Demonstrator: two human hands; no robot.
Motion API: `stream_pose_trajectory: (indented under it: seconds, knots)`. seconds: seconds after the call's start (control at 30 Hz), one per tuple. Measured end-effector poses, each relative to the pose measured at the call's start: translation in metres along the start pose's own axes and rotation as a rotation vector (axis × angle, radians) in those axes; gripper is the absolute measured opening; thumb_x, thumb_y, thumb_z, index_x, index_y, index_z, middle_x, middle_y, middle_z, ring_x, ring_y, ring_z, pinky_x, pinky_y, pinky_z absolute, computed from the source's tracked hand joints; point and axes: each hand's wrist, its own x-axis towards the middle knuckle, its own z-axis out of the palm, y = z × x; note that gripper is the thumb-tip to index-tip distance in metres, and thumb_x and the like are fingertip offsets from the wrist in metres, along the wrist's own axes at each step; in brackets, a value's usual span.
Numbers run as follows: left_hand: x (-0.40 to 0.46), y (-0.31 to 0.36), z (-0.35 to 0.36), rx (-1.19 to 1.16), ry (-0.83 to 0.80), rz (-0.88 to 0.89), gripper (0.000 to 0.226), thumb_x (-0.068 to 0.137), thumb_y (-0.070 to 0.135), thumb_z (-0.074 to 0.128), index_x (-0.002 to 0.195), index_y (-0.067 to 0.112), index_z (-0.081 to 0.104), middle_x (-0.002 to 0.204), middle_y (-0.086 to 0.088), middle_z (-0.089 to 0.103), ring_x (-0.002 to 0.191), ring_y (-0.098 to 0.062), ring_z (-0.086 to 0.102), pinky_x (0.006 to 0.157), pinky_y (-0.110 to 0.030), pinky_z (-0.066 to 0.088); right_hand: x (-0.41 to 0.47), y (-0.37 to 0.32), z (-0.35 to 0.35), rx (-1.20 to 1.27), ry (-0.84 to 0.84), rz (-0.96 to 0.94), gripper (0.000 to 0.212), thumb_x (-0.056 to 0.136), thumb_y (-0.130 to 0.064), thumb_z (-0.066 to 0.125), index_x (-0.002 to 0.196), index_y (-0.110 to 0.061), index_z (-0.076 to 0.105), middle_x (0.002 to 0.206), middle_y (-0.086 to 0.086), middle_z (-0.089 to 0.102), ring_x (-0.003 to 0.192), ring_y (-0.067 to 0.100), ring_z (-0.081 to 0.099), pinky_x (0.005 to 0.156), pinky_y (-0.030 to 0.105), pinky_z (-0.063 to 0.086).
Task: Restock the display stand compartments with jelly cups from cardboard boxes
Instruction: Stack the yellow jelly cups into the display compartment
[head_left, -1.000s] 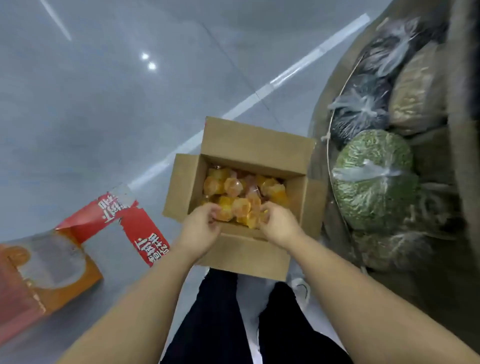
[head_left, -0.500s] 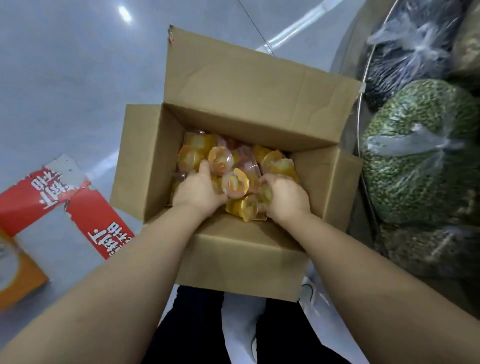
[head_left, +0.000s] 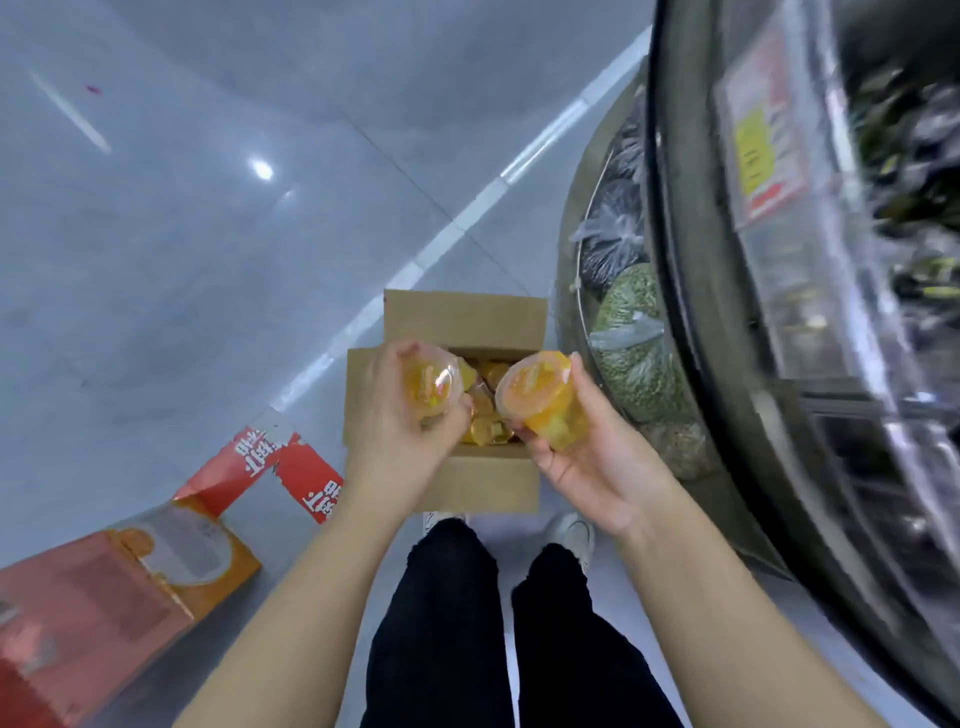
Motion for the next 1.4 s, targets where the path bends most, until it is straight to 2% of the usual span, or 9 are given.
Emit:
stream_pose_trajectory:
  seconds: [0.13, 0.4, 0.53, 0.7, 0.83, 0.93, 1.0, 1.23, 1.4]
  knots:
    - [-0.034, 0.125, -0.047, -0.09, -0.042, 0.165, 0.05, 0.071, 0.039, 0.063, 0.105, 0.059, 0.033, 0.108, 0.021, 0.056, 0.098, 0.009, 0.054, 0.078, -0.006, 0.041, -0.131, -0.049, 0.047, 0.075, -0.156, -0.15, 0.037, 0.083, -0.043, 0.049, 0.087, -0.018, 0.076, 0.091, 0.004, 0.073, 0.071, 0.012, 0.067, 0.056, 0.02, 0.054]
    - [-0.075, 0.318, -0.045, -0.209, -0.226, 0.658, 0.05, 0.065, 0.042, 0.071, 0.107, 0.045, 0.045, 0.104, 0.022, 0.059, 0.096, 0.002, 0.056, 0.082, -0.01, 0.039, -0.304, -0.126, 0.052, 0.046, -0.331, -0.738, 0.055, 0.06, -0.044, 0.082, 0.106, -0.017, 0.069, 0.102, 0.001, 0.069, 0.089, 0.012, 0.063, 0.072, 0.021, 0.051]
    - [-0.107, 0.392, -0.015, -0.248, -0.375, 0.85, 0.057, 0.067, 0.032, 0.073, 0.115, 0.042, 0.044, 0.112, 0.015, 0.056, 0.106, -0.01, 0.056, 0.091, -0.034, 0.047, -0.366, -0.154, 0.018, -0.019, -0.145, -0.994, 0.053, 0.054, -0.028, 0.086, 0.103, -0.018, 0.068, 0.099, 0.001, 0.07, 0.091, 0.011, 0.064, 0.077, 0.021, 0.051]
    - [-0.14, 0.456, 0.04, -0.241, -0.424, 0.949, 0.063, 0.067, 0.042, 0.073, 0.123, 0.036, 0.044, 0.116, 0.025, 0.053, 0.106, 0.008, 0.051, 0.089, -0.006, 0.036, -0.43, -0.187, -0.036, -0.146, 0.121, -1.196, 0.056, 0.071, -0.029, 0.073, 0.117, -0.001, 0.058, 0.115, 0.014, 0.065, 0.111, 0.026, 0.059, 0.103, 0.043, 0.042]
    - [-0.142, 0.5, 0.083, -0.224, -0.473, 0.891, 0.048, 0.063, 0.044, 0.076, 0.104, 0.039, 0.051, 0.096, 0.026, 0.062, 0.088, 0.01, 0.057, 0.076, -0.009, 0.042, -0.451, -0.219, -0.066, -0.164, 0.315, -1.274, 0.042, 0.066, -0.022, 0.076, 0.106, -0.014, 0.064, 0.101, 0.002, 0.072, 0.095, 0.014, 0.066, 0.08, 0.025, 0.052]
    - [-0.124, 0.517, 0.109, -0.117, -0.491, 0.831, 0.048, 0.062, 0.043, 0.08, 0.097, 0.041, 0.047, 0.085, 0.03, 0.059, 0.078, 0.016, 0.054, 0.065, -0.002, 0.037, -0.436, -0.238, -0.08, -0.144, 0.504, -1.187, 0.048, 0.065, -0.011, 0.077, 0.108, -0.014, 0.058, 0.096, 0.002, 0.071, 0.089, 0.017, 0.067, 0.08, 0.036, 0.053]
    - [-0.108, 0.523, 0.124, -0.016, -0.494, 0.797, 0.053, 0.064, 0.042, 0.079, 0.102, 0.038, 0.043, 0.091, 0.027, 0.055, 0.079, 0.009, 0.052, 0.065, -0.009, 0.036, -0.422, -0.249, -0.082, -0.163, 0.616, -1.093, 0.05, 0.066, -0.01, 0.079, 0.109, -0.016, 0.055, 0.098, 0.003, 0.069, 0.092, 0.02, 0.066, 0.084, 0.04, 0.053]
    - [-0.071, 0.53, 0.167, 0.248, -0.498, 0.731, 0.066, 0.071, 0.027, 0.077, 0.123, 0.011, 0.041, 0.112, -0.011, 0.063, 0.102, -0.03, 0.059, 0.072, -0.026, 0.037, -0.379, -0.285, -0.082, -0.172, 0.843, -1.073, 0.041, 0.072, -0.009, 0.076, 0.085, -0.035, 0.047, 0.083, -0.015, 0.057, 0.076, -0.001, 0.053, 0.062, 0.018, 0.044]
    - [-0.058, 0.53, 0.177, 0.312, -0.605, 0.68, 0.05, 0.071, 0.019, 0.074, 0.115, 0.014, 0.052, 0.109, -0.008, 0.066, 0.101, -0.027, 0.062, 0.073, -0.024, 0.042, -0.357, -0.292, -0.087, -0.176, 0.937, -1.034, 0.033, 0.073, -0.016, 0.074, 0.1, -0.025, 0.057, 0.089, -0.008, 0.064, 0.079, 0.007, 0.061, 0.045, 0.005, 0.04]
